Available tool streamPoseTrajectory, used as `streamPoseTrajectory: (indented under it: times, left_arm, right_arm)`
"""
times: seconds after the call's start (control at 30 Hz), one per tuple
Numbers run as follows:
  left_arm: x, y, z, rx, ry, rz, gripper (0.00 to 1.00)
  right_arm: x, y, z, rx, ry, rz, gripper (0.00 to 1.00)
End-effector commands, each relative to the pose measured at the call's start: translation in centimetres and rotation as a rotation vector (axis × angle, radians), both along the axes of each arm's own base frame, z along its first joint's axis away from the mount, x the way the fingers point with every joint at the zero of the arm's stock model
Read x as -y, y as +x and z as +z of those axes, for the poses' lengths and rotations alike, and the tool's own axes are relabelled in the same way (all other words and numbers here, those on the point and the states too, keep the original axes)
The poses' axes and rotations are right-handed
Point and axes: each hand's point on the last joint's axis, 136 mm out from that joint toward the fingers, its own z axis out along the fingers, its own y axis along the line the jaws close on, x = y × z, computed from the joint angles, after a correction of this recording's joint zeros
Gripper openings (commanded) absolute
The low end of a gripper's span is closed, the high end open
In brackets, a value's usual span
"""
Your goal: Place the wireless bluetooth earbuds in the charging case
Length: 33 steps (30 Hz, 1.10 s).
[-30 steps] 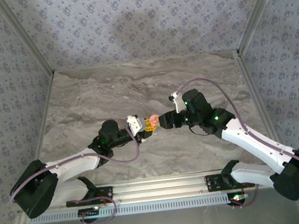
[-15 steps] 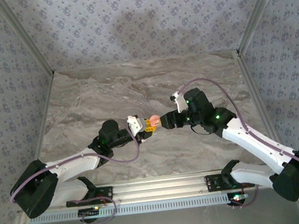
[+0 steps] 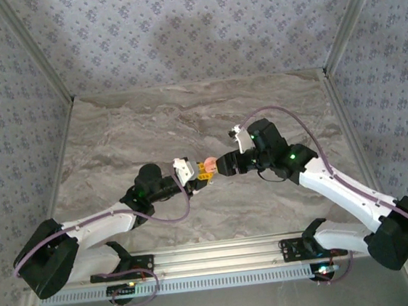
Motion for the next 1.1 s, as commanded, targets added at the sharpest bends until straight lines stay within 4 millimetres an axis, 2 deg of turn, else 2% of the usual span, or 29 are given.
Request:
streamPoseTrajectory:
  times: [0.0, 0.1, 0.3, 0.43, 0.6, 0.83, 1.07]
  left_arm:
    - [0.0, -0.5, 1.6, 0.052, -0.035, -0.021, 0.12]
    - [0.0, -0.4, 1.3, 0.049, -0.026, -0.017, 0.12]
    - [-0.6, 0.9, -0.2, 0.028, 0.021, 0.067, 0.12]
    - [-1.4, 2.8, -1.9, -0.011, 0.081, 0.170, 0.11]
    - [-3.7, 5.6, -4.0, -0.135, 0.092, 0.324, 0.12]
    - [-7.3, 9.2, -6.3, -0.416, 0.060, 0.499, 0.12]
    - [-8.4, 10.6, -6.9, -0.602, -0.043, 0.507, 0.10]
  right_arm:
    - [0.1, 0.1, -0.6, -0.008, -0.027, 0.002, 0.60]
    - [0.5, 0.1, -1.0, -0.016, -0.051, -0.007, 0.60]
    - [1.1, 0.1, 0.9, 0.031, -0.043, -0.020, 0.60]
    - [2.5, 0.6, -0.1, -0.048, -0.122, -0.086, 0.61]
    - [3.6, 1.8, -2.1, -0.121, -0.223, -0.139, 0.60]
    - [2.9, 3.7, -3.9, -0.133, -0.326, -0.061, 0.59]
    - [1.3, 5.8, -4.7, 0.033, -0.325, 0.149, 0.57]
